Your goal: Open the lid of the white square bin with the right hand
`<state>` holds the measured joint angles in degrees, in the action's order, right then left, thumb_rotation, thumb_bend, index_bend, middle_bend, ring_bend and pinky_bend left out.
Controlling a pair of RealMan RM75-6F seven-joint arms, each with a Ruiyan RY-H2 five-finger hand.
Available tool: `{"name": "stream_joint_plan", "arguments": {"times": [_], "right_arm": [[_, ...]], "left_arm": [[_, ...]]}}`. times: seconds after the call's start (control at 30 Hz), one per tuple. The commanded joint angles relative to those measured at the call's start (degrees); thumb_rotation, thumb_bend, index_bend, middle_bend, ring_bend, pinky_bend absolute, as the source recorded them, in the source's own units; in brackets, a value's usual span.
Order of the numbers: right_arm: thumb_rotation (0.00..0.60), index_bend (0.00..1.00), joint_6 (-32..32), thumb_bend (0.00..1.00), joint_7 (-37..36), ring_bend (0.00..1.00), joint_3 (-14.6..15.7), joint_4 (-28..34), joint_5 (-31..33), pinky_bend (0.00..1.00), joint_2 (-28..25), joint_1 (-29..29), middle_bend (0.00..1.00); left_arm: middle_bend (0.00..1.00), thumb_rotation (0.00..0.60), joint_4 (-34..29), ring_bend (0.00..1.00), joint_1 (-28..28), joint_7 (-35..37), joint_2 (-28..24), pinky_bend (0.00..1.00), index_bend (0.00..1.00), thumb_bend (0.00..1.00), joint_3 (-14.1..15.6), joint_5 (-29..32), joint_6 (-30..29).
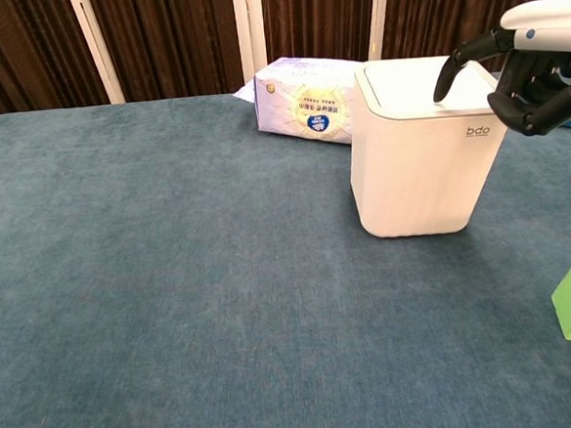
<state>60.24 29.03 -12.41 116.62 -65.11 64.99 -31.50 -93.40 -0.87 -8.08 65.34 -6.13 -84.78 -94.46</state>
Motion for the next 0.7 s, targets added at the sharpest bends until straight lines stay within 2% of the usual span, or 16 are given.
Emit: {"name": "stream_joint_plan", "arguments": {"times": [0.03, 0.3, 0.5, 0.57, 0.7], "right_arm": [[0.6, 0.33, 0.25, 0.71, -0.1, 0.82, 0.5, -0.33, -0.14, 0.79, -0.06, 0.01, 0.85], [0.6, 0.38, 0.08, 0.71, -0.38, 0.82, 1.54, -0.98, 0.01, 0.79, -0.23, -0.53, 0.85], [0.6, 0.38, 0.09, 0.71, 0.39, 0.82, 2.05, -0.58, 0.16, 0.79, -0.75, -1.09, 0.85], [0.6, 0.36, 0.88, 0.71, 0.67, 0.82, 1.73, -0.18, 0.2, 0.79, -0.85, -1.24, 0.85], [0.6, 0.24, 5.43, 0.71, -2.78, 0.83, -0.11, 1.13, -1.46, 0.79, -0.61, 0.17, 0.87]], "left_arm": [[0.09, 0.6, -0.09, 0.0, -0.01, -0.23, 0.03, 0.06, 0.17, 0.07, -0.02, 0.11, 0.08], [0.09, 0.6, -0.14, 0.0, -0.04, -0.52, 0.18, 0.06, 0.17, 0.07, 0.01, -0.13, -0.04], [0.09, 0.6, -0.12, 0.0, -0.03, -0.57, 0.2, 0.06, 0.17, 0.07, 0.06, -0.22, -0.05], [0.09, 0.6, -0.12, 0.0, -0.03, -0.54, 0.19, 0.06, 0.17, 0.07, 0.06, -0.22, -0.04], [0.09, 0.6, -0.15, 0.0, 0.06, -0.48, 0.14, 0.06, 0.17, 0.07, 0.04, -0.27, -0.22]]}}
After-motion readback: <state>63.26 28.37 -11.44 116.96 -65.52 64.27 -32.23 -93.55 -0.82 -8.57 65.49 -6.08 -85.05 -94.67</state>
